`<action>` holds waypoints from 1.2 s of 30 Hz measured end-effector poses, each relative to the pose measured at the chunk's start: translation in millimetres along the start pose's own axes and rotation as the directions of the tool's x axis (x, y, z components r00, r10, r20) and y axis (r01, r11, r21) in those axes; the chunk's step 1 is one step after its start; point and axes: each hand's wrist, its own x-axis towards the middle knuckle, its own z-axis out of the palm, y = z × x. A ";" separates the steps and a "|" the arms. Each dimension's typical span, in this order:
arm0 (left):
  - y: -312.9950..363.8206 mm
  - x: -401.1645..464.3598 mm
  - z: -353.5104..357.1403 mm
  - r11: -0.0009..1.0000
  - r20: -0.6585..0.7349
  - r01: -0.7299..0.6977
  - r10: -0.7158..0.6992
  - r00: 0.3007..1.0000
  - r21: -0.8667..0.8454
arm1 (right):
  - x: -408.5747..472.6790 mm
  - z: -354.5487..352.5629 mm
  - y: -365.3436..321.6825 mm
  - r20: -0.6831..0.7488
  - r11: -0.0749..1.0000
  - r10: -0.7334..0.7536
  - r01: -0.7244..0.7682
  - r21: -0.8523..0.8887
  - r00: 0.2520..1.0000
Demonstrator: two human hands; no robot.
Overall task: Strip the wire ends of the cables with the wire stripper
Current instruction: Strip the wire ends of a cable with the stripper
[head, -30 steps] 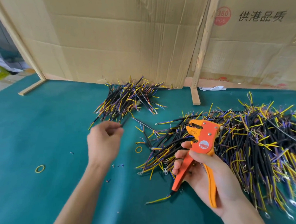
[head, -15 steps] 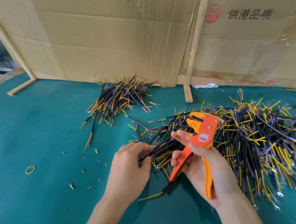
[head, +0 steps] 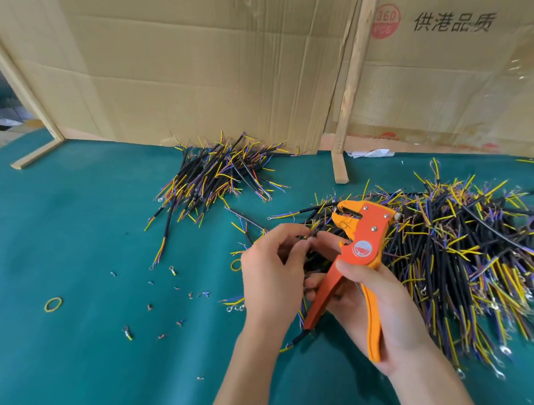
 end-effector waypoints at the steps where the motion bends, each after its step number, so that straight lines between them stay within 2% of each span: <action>1: -2.2 -0.4 0.8 1.000 -0.035 0.005 -0.006 0.999 -0.013 | -0.1 0.7 -0.4 0.001 1.000 0.006 -0.006 0.010 1.000; 6: -14.5 2.5 -0.4 1.000 -0.170 -0.009 0.006 0.986 -0.017 | -1.5 2.8 -2.1 -0.018 0.991 0.113 -0.114 -0.066 0.993; 13: -25.2 5.0 0.1 0.995 -0.221 -0.090 0.100 0.970 0.053 | -4.6 4.0 1.6 0.031 0.959 0.249 -0.242 -0.149 0.968; 22: -25.3 1.4 0.4 0.988 -0.223 -0.146 0.153 0.963 0.046 | -2.4 7.3 8.0 0.000 0.955 0.246 -0.242 -0.169 0.969; 26: -22.6 0.6 0.1 0.986 -0.207 -0.164 0.169 0.964 0.039 | 0.2 8.8 11.9 -0.062 0.977 0.151 -0.159 -0.141 0.987; 32: -22.2 0.1 0.8 0.996 -0.186 -0.069 0.056 0.981 -0.064 | 1.4 8.3 9.3 -0.040 0.998 0.057 -0.056 0.040 0.998; 36: -23.9 2.7 -3.0 0.990 -0.198 -0.035 0.008 0.980 -0.137 | 1.7 -7.7 2.5 -0.013 0.995 0.096 -0.096 -0.010 0.995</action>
